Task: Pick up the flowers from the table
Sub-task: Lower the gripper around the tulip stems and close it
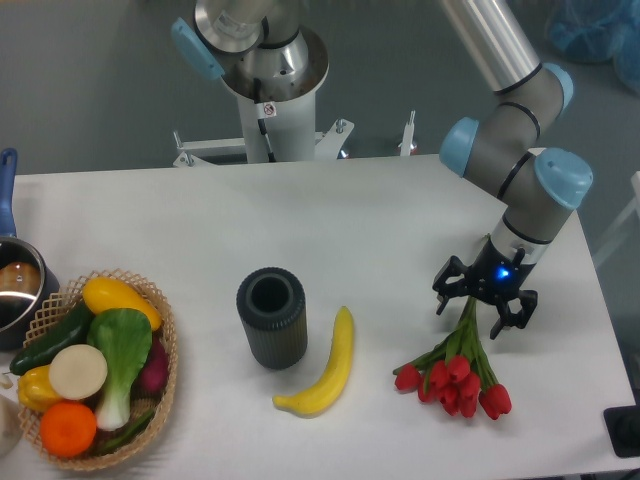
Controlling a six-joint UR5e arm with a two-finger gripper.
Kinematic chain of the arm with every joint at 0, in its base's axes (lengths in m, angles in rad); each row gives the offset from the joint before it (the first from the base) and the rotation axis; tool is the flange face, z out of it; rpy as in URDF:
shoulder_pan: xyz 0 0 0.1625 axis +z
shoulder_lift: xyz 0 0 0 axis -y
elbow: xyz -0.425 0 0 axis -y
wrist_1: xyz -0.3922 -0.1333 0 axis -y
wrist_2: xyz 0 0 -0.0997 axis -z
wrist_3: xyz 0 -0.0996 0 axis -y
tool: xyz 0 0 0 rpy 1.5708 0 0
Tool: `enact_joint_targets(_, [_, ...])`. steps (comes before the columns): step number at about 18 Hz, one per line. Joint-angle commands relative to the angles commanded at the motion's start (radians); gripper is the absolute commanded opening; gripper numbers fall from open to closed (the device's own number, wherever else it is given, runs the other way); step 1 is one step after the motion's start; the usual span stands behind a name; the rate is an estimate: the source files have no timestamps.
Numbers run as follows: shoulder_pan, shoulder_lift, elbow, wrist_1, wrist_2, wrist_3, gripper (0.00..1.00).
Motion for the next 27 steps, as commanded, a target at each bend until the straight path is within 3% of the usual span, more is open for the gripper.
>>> enact_joint_targets(15, [0.002, -0.005, -0.009, 0.003, 0.049, -0.003, 0.99])
enact_joint_targets(21, [0.006, -0.002, -0.009, 0.003, 0.046, -0.009, 0.75])
enact_joint_targets(27, [0.006, 0.0, -0.009, 0.002, 0.043, -0.011, 0.61])
